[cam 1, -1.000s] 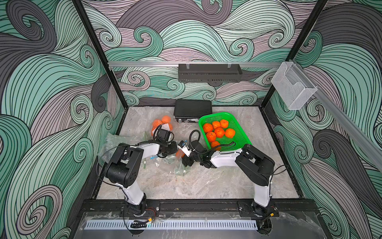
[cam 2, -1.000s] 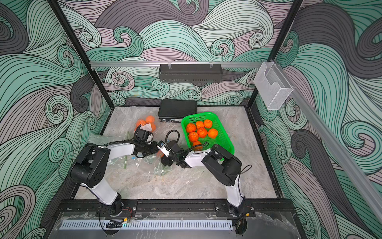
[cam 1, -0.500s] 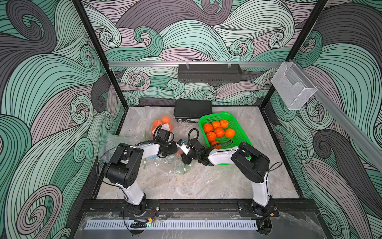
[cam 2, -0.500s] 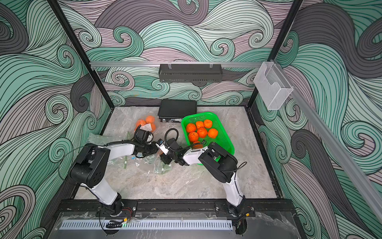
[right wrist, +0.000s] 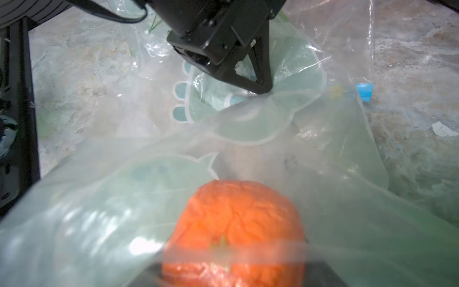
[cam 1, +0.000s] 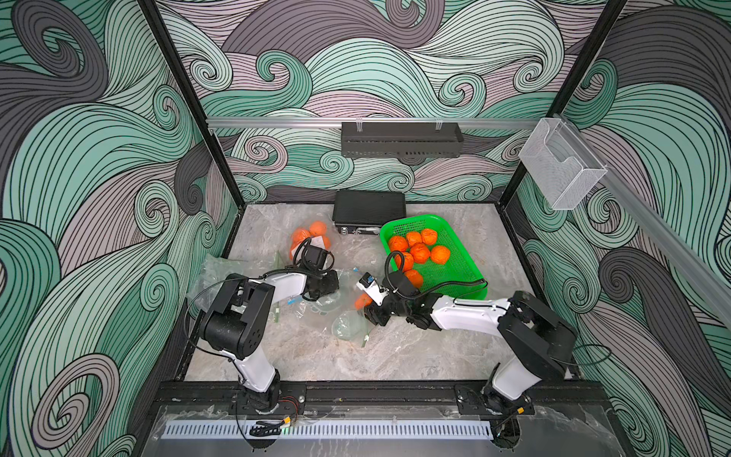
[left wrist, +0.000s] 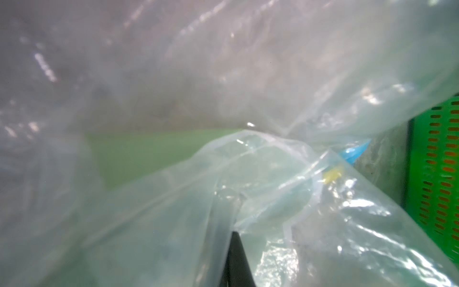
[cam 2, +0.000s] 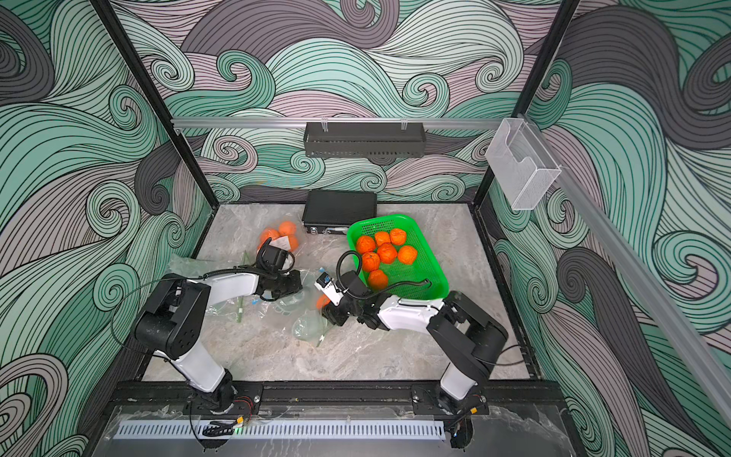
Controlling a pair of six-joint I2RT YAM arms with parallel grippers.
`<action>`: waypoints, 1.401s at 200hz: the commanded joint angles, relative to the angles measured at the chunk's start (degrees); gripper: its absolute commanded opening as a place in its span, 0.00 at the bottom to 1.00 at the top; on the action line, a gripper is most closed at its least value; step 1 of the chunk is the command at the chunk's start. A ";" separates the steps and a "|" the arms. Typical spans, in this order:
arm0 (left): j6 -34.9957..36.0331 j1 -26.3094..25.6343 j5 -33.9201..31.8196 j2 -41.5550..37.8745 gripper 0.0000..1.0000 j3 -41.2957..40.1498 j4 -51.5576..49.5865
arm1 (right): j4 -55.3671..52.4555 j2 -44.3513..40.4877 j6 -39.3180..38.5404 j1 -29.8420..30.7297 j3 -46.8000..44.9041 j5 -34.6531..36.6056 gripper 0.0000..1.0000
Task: Open the zip-top bag and take out the orange
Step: Pick up the orange from the zipper food storage bag, then place the orange in the basket.
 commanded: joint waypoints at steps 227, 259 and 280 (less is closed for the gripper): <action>-1.00 0.19 -1.20 -0.28 0.00 -2.62 -5.40 | -28.76 -13.50 14.43 -37.61 7.82 2.44 0.54; -0.98 0.23 -1.02 0.59 0.00 -2.38 -5.31 | -23.39 -6.54 16.32 -38.39 8.37 2.20 0.55; -1.09 0.25 -1.05 0.94 0.00 -2.36 -5.02 | -20.42 -2.41 17.32 -38.61 9.24 2.62 0.56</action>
